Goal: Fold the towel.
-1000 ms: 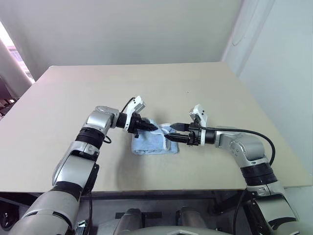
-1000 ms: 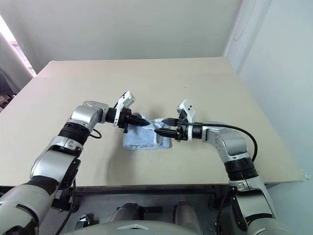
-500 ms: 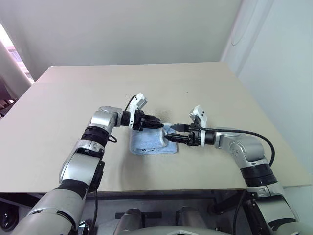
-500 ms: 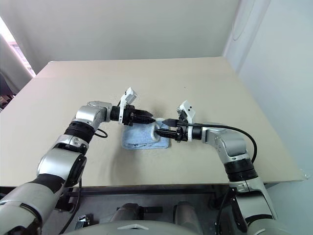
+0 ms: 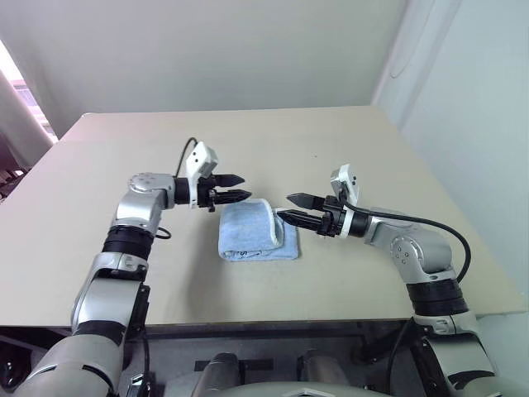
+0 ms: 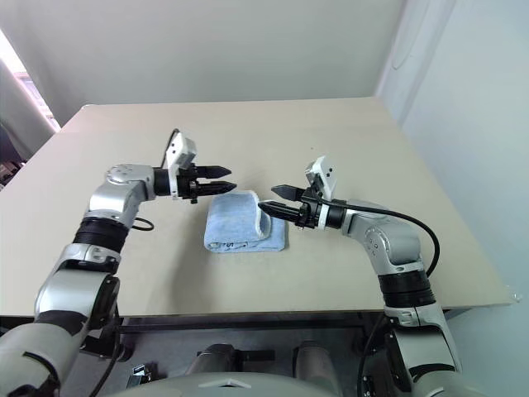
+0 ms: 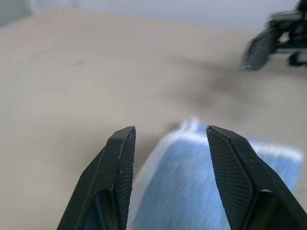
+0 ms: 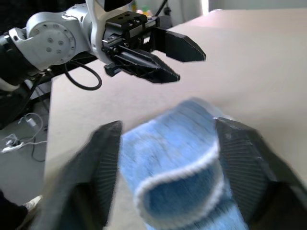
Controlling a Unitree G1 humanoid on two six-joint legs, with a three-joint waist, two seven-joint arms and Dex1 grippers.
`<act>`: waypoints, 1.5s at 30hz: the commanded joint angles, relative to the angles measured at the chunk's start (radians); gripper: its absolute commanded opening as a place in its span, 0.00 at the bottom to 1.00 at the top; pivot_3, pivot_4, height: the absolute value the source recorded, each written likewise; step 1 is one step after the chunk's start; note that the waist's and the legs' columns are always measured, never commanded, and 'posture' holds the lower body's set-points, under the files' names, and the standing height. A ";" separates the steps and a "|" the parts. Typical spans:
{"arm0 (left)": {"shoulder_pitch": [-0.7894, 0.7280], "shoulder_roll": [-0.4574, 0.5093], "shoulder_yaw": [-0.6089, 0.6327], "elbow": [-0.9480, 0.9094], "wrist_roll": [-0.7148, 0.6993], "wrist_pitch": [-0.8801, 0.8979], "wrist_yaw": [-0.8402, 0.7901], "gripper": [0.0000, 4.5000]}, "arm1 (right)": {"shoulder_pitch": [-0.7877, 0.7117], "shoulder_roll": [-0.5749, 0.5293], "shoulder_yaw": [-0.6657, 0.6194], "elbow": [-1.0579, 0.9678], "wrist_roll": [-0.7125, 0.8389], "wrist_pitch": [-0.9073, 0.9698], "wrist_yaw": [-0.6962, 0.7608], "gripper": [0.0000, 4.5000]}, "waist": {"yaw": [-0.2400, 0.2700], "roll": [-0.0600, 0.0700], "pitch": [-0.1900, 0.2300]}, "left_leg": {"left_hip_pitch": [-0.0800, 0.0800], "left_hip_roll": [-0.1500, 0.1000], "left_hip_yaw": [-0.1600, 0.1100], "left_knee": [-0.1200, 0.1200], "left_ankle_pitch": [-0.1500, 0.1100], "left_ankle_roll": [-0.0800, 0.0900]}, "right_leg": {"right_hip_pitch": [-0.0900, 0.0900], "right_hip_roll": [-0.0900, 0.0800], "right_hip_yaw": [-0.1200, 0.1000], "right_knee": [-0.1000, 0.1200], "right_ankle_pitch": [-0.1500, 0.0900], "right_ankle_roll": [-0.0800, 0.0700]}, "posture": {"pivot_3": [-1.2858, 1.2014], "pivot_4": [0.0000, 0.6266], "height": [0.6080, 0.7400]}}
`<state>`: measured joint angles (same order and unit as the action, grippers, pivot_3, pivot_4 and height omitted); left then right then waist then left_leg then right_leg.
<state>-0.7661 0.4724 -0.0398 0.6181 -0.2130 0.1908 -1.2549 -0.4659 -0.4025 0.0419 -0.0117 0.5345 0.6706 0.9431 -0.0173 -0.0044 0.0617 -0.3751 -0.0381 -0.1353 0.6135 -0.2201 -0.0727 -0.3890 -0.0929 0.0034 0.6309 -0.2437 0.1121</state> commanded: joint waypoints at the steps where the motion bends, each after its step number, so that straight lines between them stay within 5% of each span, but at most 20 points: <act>1: 0.041 0.020 0.035 -0.097 -0.057 0.018 -0.027 0.47 | -0.049 0.015 0.035 0.019 -0.023 -0.058 0.030 0.40 | 0.001 0.000 0.000 | 0.000 0.000 0.000 0.000 0.000 0.000 | 0.000 0.000 0.000 0.000 0.000 -0.001 | 0.52 0.00 0.93; 6: 0.104 -0.005 0.028 -0.181 -0.076 0.038 -0.001 0.11 | -0.112 0.065 0.076 0.136 -0.066 -0.098 0.029 0.00 | 0.000 0.000 0.000 | 0.000 0.000 0.000 0.001 0.000 0.000 | 0.000 0.000 0.001 0.000 -0.001 -0.003 | 0.52 0.00 0.93; 7: 0.119 -0.011 0.012 -0.196 -0.064 0.024 0.005 0.03 | -0.126 0.079 0.086 0.166 -0.078 -0.108 0.028 0.00 | -0.001 0.000 0.000 | 0.000 0.000 0.000 0.000 0.000 0.000 | 0.000 0.000 0.001 0.000 0.000 -0.002 | 0.52 0.00 0.93; 15: 0.194 -0.073 -0.097 -0.136 0.050 -0.146 0.062 0.01 | -0.183 0.169 0.183 0.459 -0.242 -0.236 0.007 0.00 | -0.004 0.001 0.000 | 0.002 0.000 0.002 -0.001 0.000 0.000 | -0.001 0.001 0.004 0.001 0.001 -0.001 | 0.52 0.00 0.93; 24: 0.229 -0.107 -0.124 0.030 0.098 -0.244 0.105 0.01 | -0.113 0.149 0.278 0.515 -0.382 -0.295 0.026 0.00 | -0.003 0.001 -0.001 | 0.002 0.000 0.003 0.000 0.000 0.000 | -0.001 0.002 0.006 0.001 0.001 -0.001 | 0.52 0.00 0.93; 32: 0.197 -0.116 -0.108 0.078 0.091 -0.272 0.114 0.01 | -0.117 0.156 0.250 0.476 -0.360 -0.275 0.057 0.00 | -0.003 0.001 -0.004 | 0.004 0.000 0.003 0.000 0.000 0.000 | 0.002 0.003 0.007 0.001 0.000 -0.002 | 0.52 0.00 0.93; 45: 0.182 -0.044 -0.021 -0.290 -0.115 0.030 0.015 0.00 | -0.223 0.110 -0.019 0.291 -0.050 0.179 0.048 0.99 | -0.005 0.001 -0.003 | 0.002 0.001 0.003 0.000 0.000 0.000 | -0.002 0.003 0.007 0.001 0.001 -0.002 | 0.52 0.00 0.93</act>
<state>-0.5655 0.4168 -0.0900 0.3810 -0.2959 0.1979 -1.2404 -0.6422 -0.2816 0.0796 0.3150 0.4222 0.7733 1.0016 -0.0218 -0.0030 0.0587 -0.3734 -0.0375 -0.1324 0.6131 -0.2201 -0.0726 -0.3907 -0.0897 0.0111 0.6317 -0.2429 0.1101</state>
